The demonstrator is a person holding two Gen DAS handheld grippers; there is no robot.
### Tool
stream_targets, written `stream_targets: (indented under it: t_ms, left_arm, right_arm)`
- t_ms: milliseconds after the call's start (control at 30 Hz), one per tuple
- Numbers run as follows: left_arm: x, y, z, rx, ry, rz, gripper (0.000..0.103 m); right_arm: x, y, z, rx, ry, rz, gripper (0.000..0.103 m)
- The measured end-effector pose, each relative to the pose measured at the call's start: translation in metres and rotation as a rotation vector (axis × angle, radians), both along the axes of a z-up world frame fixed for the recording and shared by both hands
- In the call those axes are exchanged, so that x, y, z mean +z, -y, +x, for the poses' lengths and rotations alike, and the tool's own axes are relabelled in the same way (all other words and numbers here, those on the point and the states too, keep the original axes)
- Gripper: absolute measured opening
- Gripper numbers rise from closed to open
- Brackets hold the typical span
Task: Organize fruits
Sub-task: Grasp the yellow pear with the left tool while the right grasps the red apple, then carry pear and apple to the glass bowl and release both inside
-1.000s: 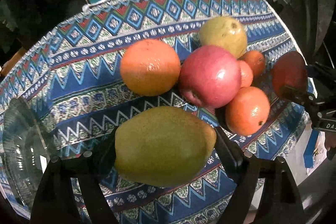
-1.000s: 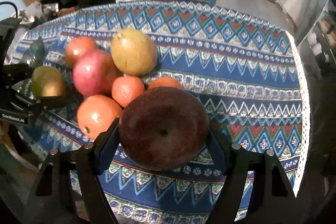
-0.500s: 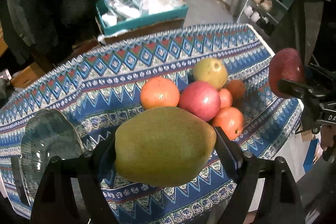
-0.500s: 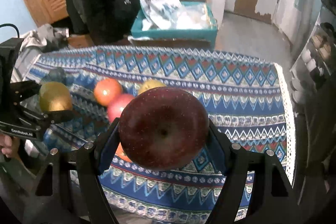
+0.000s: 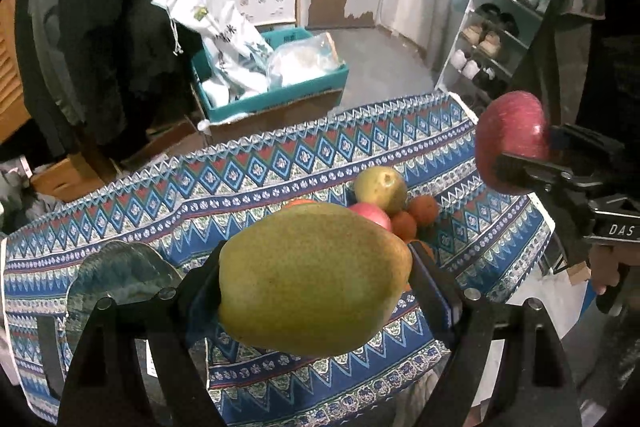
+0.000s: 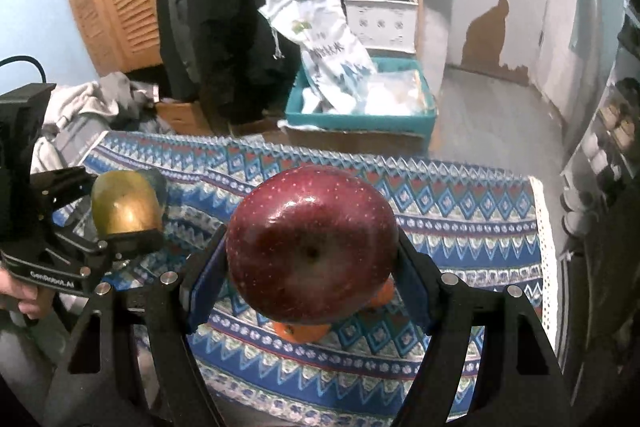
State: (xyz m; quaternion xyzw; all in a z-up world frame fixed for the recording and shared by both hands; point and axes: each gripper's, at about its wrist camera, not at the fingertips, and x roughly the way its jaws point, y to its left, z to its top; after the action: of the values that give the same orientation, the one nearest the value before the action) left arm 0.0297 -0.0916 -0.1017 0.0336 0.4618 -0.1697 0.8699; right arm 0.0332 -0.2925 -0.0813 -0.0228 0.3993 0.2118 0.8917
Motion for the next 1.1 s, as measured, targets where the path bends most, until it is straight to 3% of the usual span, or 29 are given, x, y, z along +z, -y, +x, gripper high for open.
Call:
stream_targets:
  t_ms: [467,867,967,1000,1033,1100]
  left_arm:
    - [0.027,-0.038,-0.011,0.055,0.065,-0.032,0.086]
    - [0.033,-0.092,-0.016,0.166,0.078,-0.043,0.083]
    - [0.032,-0.107,-0.017,0.193,0.086,-0.037,0.071]
    - [0.032,-0.112,-0.017,0.200,0.096,-0.033,0.056]
    - [0.029,-0.116,-0.017,0.201,0.097,-0.025,0.048]
    - [0.016,-0.127,-0.011,0.235,0.075,-0.006,0.050]
  right_arm:
    - [0.036,-0.056,0.001,0.086,0.061,0.054,0.076]
    - [0.038,-0.112,0.015,0.158,0.041,0.070,0.076]
    - [0.036,-0.128,0.017,0.183,0.033,0.064,0.076]
    - [0.034,-0.133,0.018,0.192,0.030,0.062,0.076]
    - [0.031,-0.138,0.019,0.197,0.026,0.061,0.076]
    - [0.016,-0.150,0.024,0.197,-0.004,0.046,0.076]
